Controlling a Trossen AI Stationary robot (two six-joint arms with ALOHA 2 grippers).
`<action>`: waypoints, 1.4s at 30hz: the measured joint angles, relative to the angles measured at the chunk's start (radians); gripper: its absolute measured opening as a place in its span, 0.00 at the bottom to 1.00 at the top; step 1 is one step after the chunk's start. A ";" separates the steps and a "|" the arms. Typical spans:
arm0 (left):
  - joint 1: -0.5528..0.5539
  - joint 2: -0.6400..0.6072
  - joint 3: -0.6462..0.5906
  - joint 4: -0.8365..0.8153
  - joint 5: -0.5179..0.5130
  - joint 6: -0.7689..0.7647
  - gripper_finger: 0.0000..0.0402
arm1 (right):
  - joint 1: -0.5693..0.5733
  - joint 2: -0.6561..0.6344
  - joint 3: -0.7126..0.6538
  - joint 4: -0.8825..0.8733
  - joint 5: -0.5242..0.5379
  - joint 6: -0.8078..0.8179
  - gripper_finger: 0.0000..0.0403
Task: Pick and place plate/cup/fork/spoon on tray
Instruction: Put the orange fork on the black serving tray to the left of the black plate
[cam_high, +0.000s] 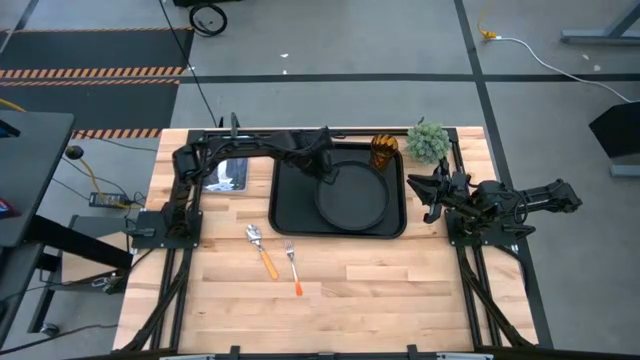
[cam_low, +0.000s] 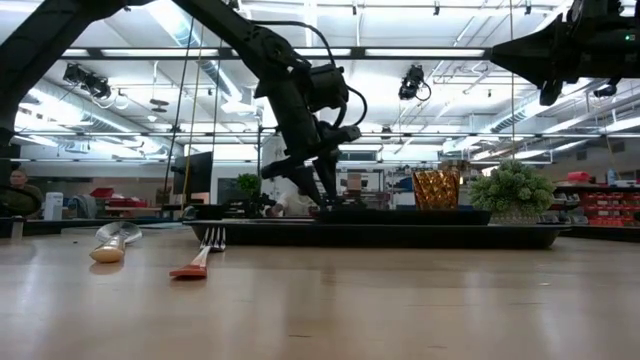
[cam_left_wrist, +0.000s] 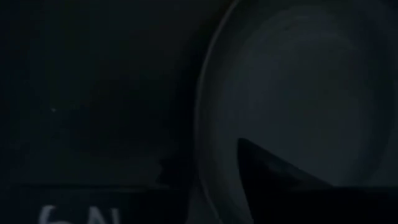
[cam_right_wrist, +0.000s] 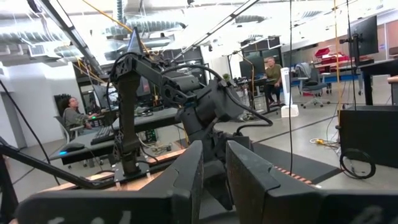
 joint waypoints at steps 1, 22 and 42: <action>0.000 -0.004 0.000 -0.001 0.001 0.013 0.34 | 0.000 0.000 0.000 0.000 0.000 0.000 0.19; -0.170 -0.200 -0.001 -0.456 0.085 0.196 0.36 | 0.000 0.000 0.000 -0.002 -0.005 0.000 0.19; -0.634 -0.205 0.000 -0.460 -0.346 -0.241 0.36 | 0.000 0.001 0.000 0.000 -0.008 0.000 0.19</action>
